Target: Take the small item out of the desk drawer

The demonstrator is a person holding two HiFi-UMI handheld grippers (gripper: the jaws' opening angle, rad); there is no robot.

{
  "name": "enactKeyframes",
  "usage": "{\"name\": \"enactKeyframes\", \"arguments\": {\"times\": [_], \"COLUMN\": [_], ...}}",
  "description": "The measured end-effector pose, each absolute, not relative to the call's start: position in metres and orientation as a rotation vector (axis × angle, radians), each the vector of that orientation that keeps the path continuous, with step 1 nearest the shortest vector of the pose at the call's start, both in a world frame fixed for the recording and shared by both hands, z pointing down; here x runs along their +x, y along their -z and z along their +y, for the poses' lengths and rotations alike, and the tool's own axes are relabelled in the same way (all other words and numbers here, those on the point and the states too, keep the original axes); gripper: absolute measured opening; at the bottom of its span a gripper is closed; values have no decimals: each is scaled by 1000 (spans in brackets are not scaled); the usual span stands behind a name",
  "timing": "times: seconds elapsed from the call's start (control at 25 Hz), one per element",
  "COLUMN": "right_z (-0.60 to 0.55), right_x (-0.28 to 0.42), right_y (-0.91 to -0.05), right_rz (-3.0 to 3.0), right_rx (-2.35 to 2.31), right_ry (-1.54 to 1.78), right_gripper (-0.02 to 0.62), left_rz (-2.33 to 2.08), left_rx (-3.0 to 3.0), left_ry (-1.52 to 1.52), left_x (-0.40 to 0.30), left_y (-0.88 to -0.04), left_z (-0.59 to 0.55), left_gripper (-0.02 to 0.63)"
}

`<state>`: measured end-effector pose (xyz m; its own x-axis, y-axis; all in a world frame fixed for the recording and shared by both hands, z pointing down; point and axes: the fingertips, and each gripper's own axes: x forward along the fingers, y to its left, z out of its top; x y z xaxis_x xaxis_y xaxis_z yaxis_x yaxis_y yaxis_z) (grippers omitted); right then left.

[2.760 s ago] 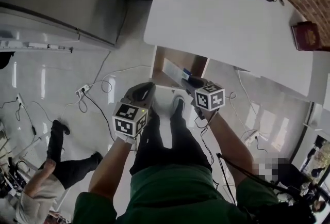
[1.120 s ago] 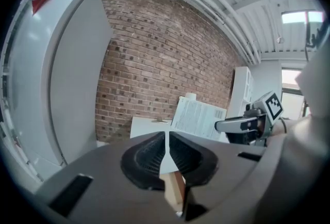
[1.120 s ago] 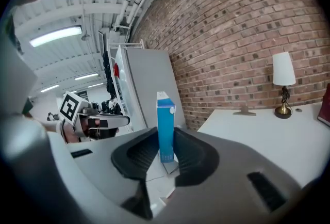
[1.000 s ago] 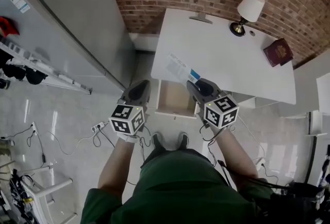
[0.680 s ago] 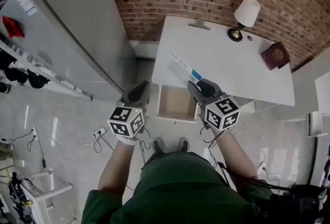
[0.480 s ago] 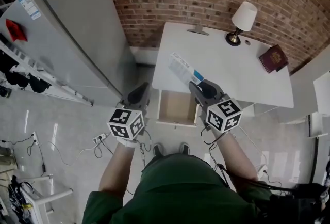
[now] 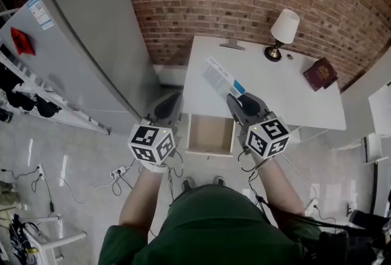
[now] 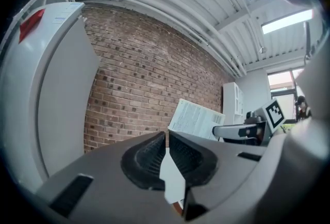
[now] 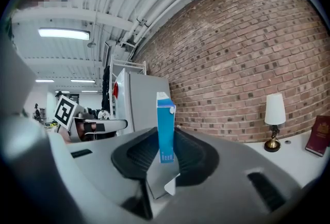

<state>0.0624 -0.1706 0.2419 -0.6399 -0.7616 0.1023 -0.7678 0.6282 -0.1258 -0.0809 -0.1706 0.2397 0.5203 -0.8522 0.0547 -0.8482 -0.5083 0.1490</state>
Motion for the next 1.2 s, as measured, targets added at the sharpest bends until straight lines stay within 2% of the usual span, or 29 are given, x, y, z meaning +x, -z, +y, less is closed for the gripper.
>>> {"name": "enactKeyframes", "arguments": {"times": [0.52,1.2], "right_z": [-178,-190], "right_x": [64,72], "right_y": [-207,-219], "right_rz": [-2855,-2858], "right_rx": [1388,1429], "right_ry": [-162,-174], "right_gripper": [91,89], "left_rz": [-1445,-1439], "left_rx": [2628,2605], "left_ry": [71,34], "left_x": [-84,-86], "left_y": [-226,-243], "left_z": [-172,-177], "left_gripper": [15,15]}}
